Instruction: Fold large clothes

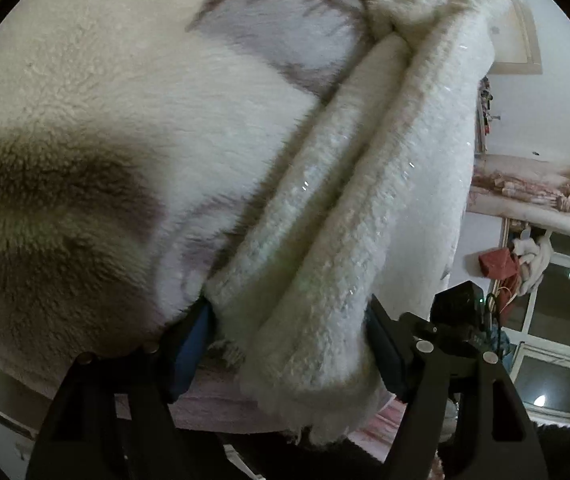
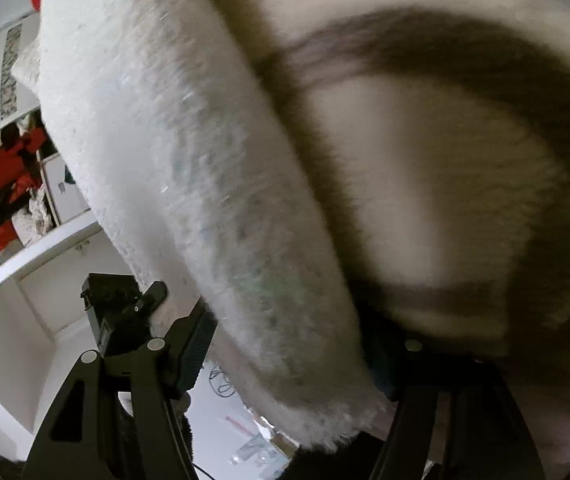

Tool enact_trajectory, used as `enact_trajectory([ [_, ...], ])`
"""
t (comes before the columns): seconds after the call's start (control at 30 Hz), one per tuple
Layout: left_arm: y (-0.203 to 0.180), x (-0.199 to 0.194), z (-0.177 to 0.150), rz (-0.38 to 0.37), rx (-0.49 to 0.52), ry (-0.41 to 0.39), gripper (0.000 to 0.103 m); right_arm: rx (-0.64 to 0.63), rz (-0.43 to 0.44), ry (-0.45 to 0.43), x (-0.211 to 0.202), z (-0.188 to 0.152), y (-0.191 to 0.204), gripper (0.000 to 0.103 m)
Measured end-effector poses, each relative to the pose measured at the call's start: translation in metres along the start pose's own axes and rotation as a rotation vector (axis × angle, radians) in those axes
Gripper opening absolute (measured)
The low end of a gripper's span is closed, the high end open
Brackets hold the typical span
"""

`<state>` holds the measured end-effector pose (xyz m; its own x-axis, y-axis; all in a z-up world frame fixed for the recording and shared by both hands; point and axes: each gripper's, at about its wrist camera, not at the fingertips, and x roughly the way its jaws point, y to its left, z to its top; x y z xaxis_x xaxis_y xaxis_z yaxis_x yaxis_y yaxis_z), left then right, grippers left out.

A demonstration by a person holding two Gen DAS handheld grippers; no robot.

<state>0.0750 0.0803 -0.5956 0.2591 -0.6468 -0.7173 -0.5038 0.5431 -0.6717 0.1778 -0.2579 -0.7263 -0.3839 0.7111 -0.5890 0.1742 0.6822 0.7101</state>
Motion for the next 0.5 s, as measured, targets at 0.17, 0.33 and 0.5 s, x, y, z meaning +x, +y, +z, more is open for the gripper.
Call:
enact_trajectory([
  [0.17,-0.015,-0.011,-0.012,-0.05,-0.023,-0.034,0.025,0.01,0.04,-0.012,0.001,0.002,0.014,0.03],
  [0.33,-0.056,-0.048,-0.02,-0.131,0.02,-0.095,0.021,0.017,0.14,-0.012,-0.061,-0.014,0.03,0.023],
  [0.5,-0.121,-0.096,0.01,-0.198,0.129,-0.229,0.019,0.007,0.253,-0.047,-0.125,-0.012,0.074,0.022],
])
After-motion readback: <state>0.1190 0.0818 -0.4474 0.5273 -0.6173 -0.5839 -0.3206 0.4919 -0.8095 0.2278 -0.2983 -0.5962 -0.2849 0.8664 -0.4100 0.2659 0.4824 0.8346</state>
